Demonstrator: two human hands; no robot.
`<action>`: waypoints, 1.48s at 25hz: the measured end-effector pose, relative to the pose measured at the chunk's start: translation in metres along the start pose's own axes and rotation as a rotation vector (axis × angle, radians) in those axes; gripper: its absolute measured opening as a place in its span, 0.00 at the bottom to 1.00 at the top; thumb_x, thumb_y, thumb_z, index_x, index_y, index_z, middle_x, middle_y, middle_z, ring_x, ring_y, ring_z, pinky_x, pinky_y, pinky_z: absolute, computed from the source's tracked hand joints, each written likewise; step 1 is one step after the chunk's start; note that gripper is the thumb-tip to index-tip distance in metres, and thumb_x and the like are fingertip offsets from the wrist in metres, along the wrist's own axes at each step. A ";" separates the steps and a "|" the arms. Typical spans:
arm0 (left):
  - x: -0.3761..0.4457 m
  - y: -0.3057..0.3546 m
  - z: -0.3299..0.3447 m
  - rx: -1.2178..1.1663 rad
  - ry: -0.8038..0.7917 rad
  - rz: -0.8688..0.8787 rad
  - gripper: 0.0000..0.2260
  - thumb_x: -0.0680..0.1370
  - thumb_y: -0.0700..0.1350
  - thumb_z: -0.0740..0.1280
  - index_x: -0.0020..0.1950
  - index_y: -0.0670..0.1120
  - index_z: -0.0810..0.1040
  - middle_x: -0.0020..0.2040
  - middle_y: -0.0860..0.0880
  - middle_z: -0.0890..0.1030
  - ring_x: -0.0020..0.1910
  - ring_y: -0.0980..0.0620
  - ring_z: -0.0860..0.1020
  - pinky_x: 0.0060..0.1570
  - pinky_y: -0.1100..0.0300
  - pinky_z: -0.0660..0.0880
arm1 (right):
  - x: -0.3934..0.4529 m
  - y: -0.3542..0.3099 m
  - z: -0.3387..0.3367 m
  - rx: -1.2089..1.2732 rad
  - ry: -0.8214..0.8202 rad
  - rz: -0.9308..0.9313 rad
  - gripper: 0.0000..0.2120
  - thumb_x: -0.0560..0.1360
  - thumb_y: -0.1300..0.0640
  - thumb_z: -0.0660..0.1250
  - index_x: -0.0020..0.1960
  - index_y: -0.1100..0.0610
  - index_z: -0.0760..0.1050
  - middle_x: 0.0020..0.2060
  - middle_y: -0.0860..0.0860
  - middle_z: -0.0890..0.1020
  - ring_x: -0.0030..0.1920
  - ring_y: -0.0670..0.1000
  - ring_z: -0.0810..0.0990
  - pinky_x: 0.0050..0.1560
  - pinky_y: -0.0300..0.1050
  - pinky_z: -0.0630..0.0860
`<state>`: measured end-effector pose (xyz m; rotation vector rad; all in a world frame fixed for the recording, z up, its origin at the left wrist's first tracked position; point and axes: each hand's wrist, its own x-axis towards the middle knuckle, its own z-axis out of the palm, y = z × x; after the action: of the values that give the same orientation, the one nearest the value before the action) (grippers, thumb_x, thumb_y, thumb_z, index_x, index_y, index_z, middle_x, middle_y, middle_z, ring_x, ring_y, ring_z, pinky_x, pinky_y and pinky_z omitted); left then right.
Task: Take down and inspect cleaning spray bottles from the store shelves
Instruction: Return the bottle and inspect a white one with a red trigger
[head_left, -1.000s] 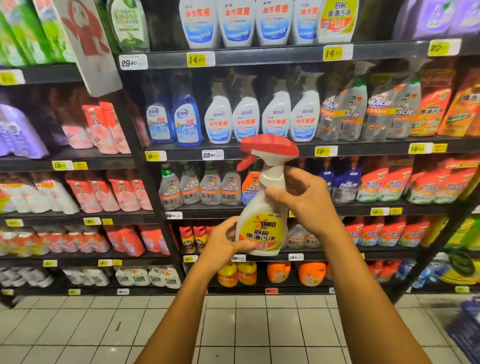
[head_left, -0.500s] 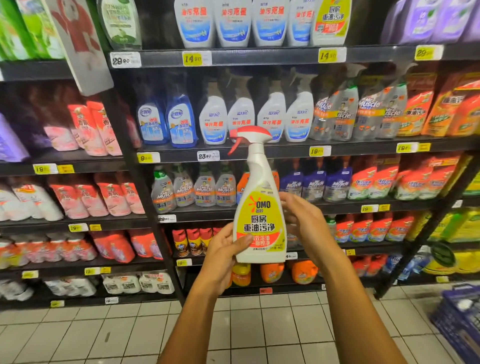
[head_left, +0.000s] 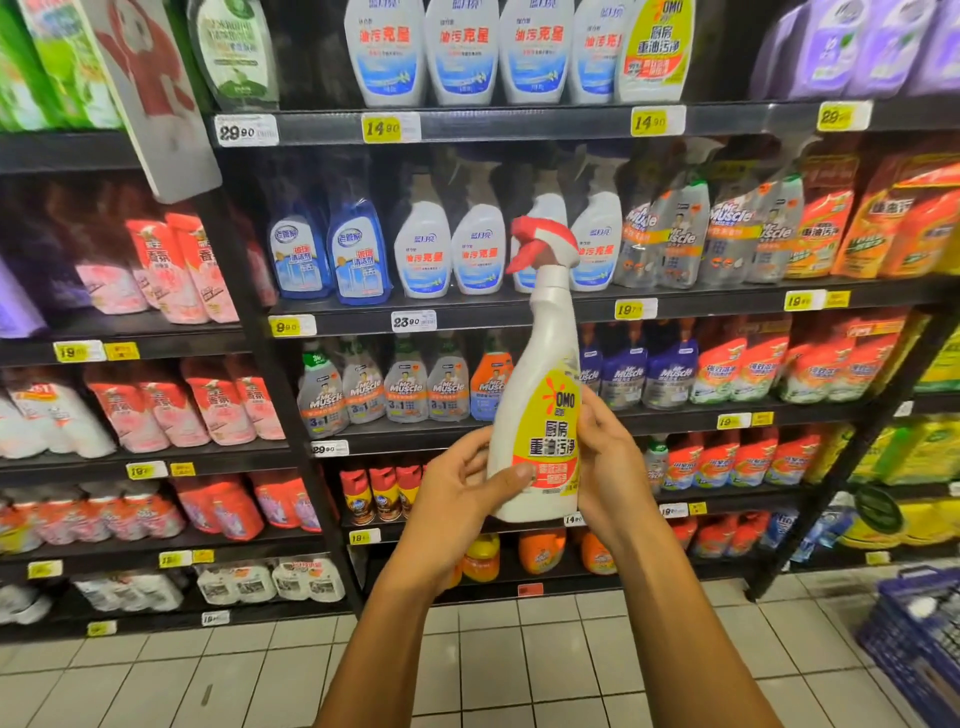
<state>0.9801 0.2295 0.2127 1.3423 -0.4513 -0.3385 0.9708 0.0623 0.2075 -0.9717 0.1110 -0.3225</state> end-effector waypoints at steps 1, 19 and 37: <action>-0.001 0.005 0.004 0.071 -0.030 0.022 0.22 0.70 0.48 0.75 0.64 0.51 0.78 0.56 0.53 0.84 0.57 0.53 0.82 0.50 0.60 0.80 | 0.003 -0.001 0.002 0.098 0.013 0.034 0.15 0.83 0.59 0.55 0.66 0.56 0.74 0.52 0.56 0.86 0.49 0.55 0.86 0.44 0.49 0.83; -0.002 0.021 0.035 0.196 -0.039 0.149 0.26 0.75 0.41 0.73 0.70 0.57 0.71 0.56 0.60 0.82 0.56 0.63 0.80 0.49 0.64 0.79 | 0.020 -0.017 0.010 -0.043 0.091 -0.038 0.11 0.83 0.58 0.57 0.56 0.57 0.79 0.43 0.55 0.85 0.41 0.52 0.85 0.40 0.47 0.81; 0.049 0.011 0.007 -0.215 0.047 0.048 0.18 0.76 0.50 0.64 0.65 0.50 0.75 0.56 0.49 0.85 0.54 0.51 0.84 0.47 0.56 0.82 | 0.006 -0.060 0.025 -0.280 -0.028 -0.133 0.14 0.76 0.57 0.70 0.61 0.58 0.79 0.52 0.57 0.86 0.49 0.55 0.85 0.40 0.40 0.80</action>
<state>1.0184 0.2018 0.2300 1.1267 -0.3953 -0.3059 0.9692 0.0486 0.2714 -1.2636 0.0667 -0.4224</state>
